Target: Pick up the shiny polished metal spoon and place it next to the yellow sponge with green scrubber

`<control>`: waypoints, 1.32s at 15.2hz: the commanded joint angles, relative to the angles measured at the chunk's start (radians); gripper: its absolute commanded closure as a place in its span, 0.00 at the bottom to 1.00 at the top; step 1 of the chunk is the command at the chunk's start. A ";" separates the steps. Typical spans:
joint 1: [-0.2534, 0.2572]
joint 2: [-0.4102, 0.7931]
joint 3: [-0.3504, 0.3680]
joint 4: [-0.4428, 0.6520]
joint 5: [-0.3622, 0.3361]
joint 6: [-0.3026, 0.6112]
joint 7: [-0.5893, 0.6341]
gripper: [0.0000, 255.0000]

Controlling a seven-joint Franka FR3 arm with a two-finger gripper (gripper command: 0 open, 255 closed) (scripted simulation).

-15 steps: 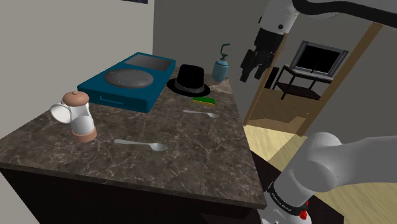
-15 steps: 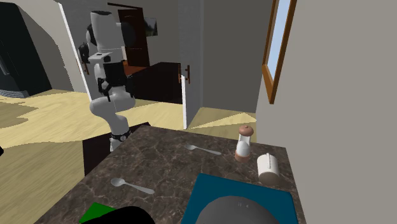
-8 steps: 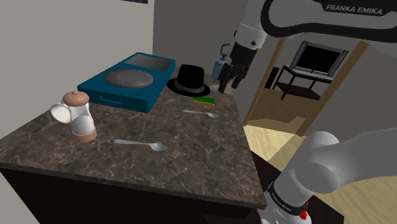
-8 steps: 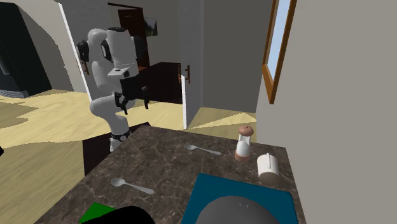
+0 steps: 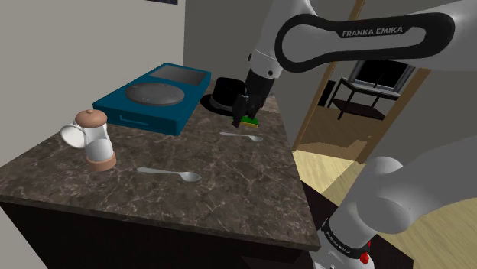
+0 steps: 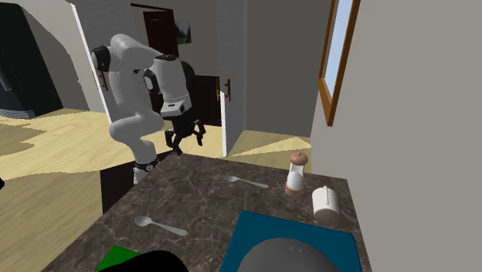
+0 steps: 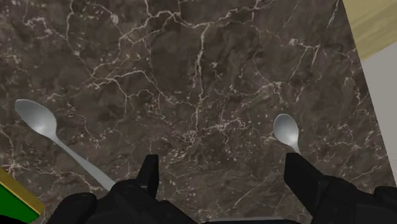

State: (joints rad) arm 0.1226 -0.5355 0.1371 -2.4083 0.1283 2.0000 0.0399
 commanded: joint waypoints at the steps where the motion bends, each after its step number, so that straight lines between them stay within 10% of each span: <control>1: 0.016 0.053 0.013 0.001 0.012 0.063 -0.015 0.00; 20: 0.150 0.620 0.157 0.216 0.014 0.500 -0.090 0.00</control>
State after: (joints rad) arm 0.2690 0.0592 0.2911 -2.2062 0.1462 2.4853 -0.0458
